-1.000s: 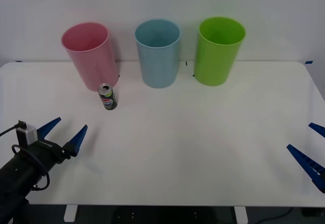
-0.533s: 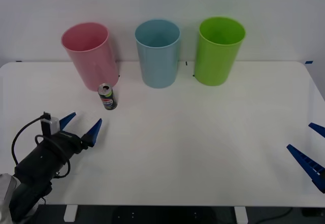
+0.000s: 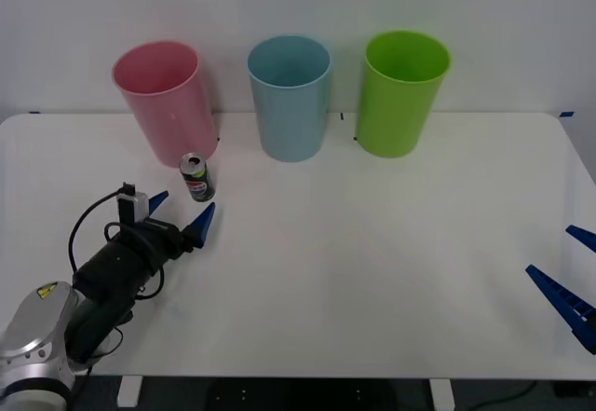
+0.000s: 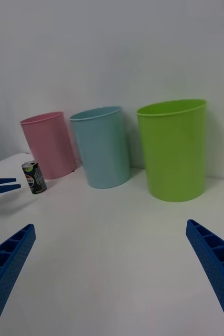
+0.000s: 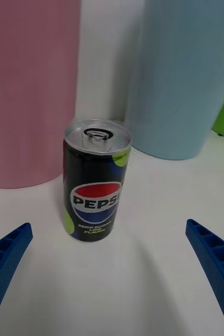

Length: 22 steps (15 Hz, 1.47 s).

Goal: Grasp the object on the table and drop it into the matching bin: aluminum can to the light blue bin, PET bottle to the pink bin.

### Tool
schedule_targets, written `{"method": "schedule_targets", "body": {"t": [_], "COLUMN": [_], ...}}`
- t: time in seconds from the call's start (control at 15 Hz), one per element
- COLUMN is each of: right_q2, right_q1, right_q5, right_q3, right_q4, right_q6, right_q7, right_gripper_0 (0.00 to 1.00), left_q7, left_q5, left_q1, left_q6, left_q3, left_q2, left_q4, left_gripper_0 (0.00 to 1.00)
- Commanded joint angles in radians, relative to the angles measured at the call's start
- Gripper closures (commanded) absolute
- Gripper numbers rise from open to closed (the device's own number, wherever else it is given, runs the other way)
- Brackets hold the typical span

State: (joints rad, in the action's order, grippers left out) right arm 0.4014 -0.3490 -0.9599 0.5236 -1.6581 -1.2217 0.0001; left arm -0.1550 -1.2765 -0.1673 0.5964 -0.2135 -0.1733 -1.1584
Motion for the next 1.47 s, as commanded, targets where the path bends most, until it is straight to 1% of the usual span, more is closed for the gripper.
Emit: {"method": "schedule_targets", "body": {"t": [0.07, 0.13, 0.2, 0.47, 0.73, 1.13, 1.47], "right_q2": [0.0, 0.0, 0.0, 0.0, 0.0, 0.0, 0.0], "right_q1": [0.0, 0.0, 0.0, 0.0, 0.0, 0.0, 0.0], "right_q5": [0.0, 0.0, 0.0, 0.0, 0.0, 0.0, 0.0], "right_q3": [0.0, 0.0, 0.0, 0.0, 0.0, 0.0, 0.0], "right_q4": [0.0, 0.0, 0.0, 0.0, 0.0, 0.0, 0.0], "right_q6": [0.0, 0.0, 0.0, 0.0, 0.0, 0.0, 0.0], "right_q7": [0.0, 0.0, 0.0, 0.0, 0.0, 0.0, 0.0], "right_gripper_0": [0.0, 0.0, 0.0, 0.0, 0.0, 0.0, 0.0], "left_q7": [-0.02, -0.024, -0.034, -0.044, -0.046, -0.057, -0.057], "left_q5": [0.005, 0.003, -0.009, -0.049, -0.113, -0.123, -0.123], "left_q1": [-0.057, -0.067, -0.083, -0.107, -0.13, -0.215, -0.23], "left_q6": [-0.012, -0.02, -0.078, -0.159, -0.167, -0.207, -0.245], "left_q3": [-0.01, -0.018, -0.018, -0.021, -0.073, -0.087, -0.095], "left_q2": [0.001, 0.006, 0.02, 0.069, 0.11, 0.112, 0.11], "left_q4": [0.075, 0.088, 0.092, 0.091, 0.1, 0.2, 0.206], "left_gripper_0": [0.0, 0.0, 0.0, 0.0, 0.0, 0.0, 0.0]}}
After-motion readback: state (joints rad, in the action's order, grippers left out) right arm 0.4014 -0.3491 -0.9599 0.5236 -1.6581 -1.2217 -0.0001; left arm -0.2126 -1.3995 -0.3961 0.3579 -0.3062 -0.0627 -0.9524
